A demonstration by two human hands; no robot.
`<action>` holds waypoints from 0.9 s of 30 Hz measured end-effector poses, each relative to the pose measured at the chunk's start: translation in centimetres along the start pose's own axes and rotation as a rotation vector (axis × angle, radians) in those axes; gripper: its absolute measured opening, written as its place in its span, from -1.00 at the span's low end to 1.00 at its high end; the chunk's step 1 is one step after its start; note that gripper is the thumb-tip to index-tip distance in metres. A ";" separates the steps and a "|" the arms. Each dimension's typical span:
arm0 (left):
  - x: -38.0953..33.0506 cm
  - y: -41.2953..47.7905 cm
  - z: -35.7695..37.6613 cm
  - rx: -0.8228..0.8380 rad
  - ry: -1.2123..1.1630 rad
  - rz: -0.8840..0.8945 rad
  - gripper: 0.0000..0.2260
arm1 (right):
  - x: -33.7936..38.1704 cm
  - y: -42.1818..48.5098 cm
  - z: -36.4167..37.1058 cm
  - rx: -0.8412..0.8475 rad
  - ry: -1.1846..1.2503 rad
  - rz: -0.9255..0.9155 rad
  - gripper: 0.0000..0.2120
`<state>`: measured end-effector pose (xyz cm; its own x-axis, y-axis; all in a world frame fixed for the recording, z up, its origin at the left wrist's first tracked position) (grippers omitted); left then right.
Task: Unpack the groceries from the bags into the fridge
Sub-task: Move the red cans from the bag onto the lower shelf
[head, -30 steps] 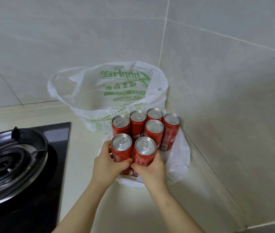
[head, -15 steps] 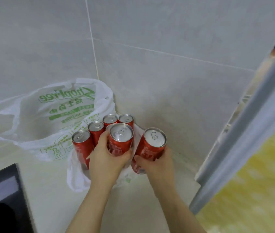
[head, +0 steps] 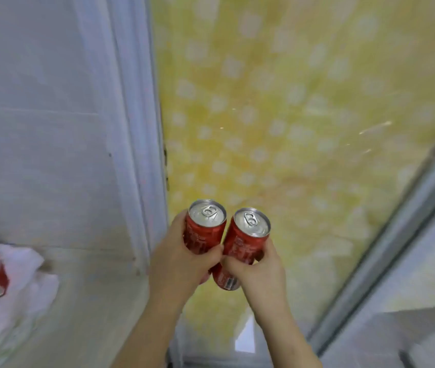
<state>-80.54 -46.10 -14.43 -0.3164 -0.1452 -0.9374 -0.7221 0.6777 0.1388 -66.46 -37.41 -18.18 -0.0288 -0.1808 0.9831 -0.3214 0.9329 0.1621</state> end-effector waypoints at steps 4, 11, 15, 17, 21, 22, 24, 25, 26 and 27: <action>-5.2 -2.1 10.8 0.126 0.002 0.101 -0.51 | 0.1 1.0 -12.2 -0.160 -0.033 -0.023 -0.61; -12.9 -8.4 30.4 0.392 -0.096 0.124 -0.43 | -0.4 0.1 -33.6 -0.419 -0.076 -0.047 -0.50; -16.9 -13.1 39.7 0.565 -0.164 0.144 -0.48 | -0.1 -2.0 -43.9 -0.539 -0.117 -0.052 -0.45; -18.9 -15.6 43.5 0.656 -0.182 0.169 -0.50 | 0.2 -3.3 -48.2 -0.597 -0.137 -0.064 -0.48; -22.3 -19.9 49.8 0.805 -0.192 0.210 -0.51 | 0.7 -5.4 -55.3 -0.706 -0.117 -0.072 -0.52; -23.1 -20.8 51.3 0.841 -0.192 0.219 -0.51 | 0.8 -5.8 -56.9 -0.734 -0.125 -0.072 -0.52; -24.8 -22.3 54.2 0.909 -0.193 0.243 -0.51 | 1.2 -6.4 -59.9 -0.793 -0.147 -0.077 -0.52; -25.7 -23.0 55.6 0.940 -0.198 0.255 -0.51 | 1.4 -6.7 -61.4 -0.823 -0.157 -0.084 -0.54; -26.6 -23.7 57.0 0.968 -0.204 0.266 -0.52 | 1.6 -6.8 -62.9 -0.849 -0.167 -0.093 -0.55; -27.5 -24.3 58.4 0.994 -0.213 0.278 -0.53 | 1.9 -6.9 -64.4 -0.877 -0.176 -0.103 -0.56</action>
<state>-18.36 -16.42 -10.70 -0.2093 0.1703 -0.9629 0.2189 0.9679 0.1236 -3.31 -24.15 -11.98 -0.2074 -0.2541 0.9447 0.5055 0.7989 0.3259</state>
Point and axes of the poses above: each hand's wrist, its own y-axis towards the middle knuckle, its own z-axis out of the palm, x = y × z, the point moved 9 cm from there along y, towards the middle knuckle, and after that the axes turned 7 degrees about -z, right-handed, at the moved point
